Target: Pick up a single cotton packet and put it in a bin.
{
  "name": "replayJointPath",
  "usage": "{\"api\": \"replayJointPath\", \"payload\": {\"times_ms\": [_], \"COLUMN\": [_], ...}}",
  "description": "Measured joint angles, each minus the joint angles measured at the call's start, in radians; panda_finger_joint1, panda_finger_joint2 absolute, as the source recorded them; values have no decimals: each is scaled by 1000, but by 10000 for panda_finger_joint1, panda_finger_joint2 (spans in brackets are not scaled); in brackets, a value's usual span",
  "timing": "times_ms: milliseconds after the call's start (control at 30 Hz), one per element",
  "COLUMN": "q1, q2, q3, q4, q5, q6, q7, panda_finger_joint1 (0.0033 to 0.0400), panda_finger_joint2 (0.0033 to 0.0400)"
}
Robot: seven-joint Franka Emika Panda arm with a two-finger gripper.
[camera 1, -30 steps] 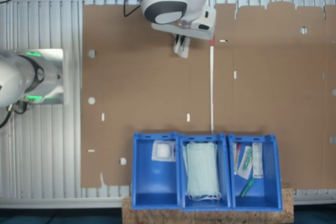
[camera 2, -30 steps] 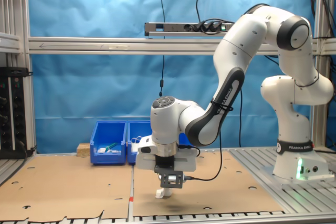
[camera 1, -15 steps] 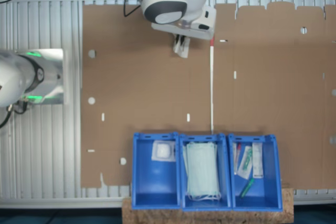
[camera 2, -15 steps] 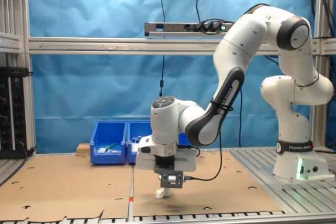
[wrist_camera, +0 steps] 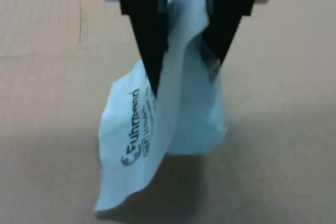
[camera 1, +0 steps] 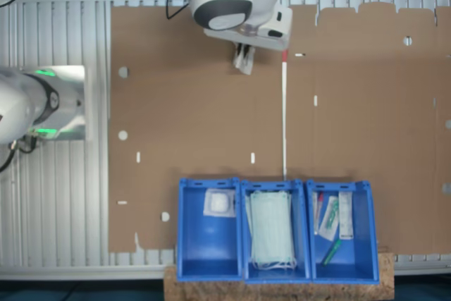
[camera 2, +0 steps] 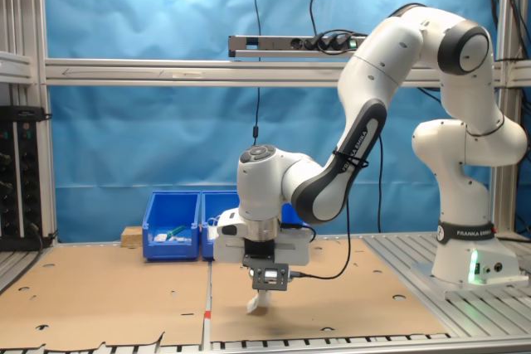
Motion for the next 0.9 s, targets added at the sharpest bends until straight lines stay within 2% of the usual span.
{"api": "replayJointPath", "payload": {"times_ms": [233, 567, 700, 900], "q1": [0, 0, 0, 0], "q2": [-48, -157, -205, -276], "q3": [-5, -23, -32, -46], "q4": [0, 0, 0, 0], "q5": [0, -10, -26, -69], "q6": [-27, -87, -117, -166], "q7": [0, 0, 0, 0], "panda_finger_joint1": [41, 42, 42, 42], "panda_finger_joint2": [41, 42, 42, 42]}}
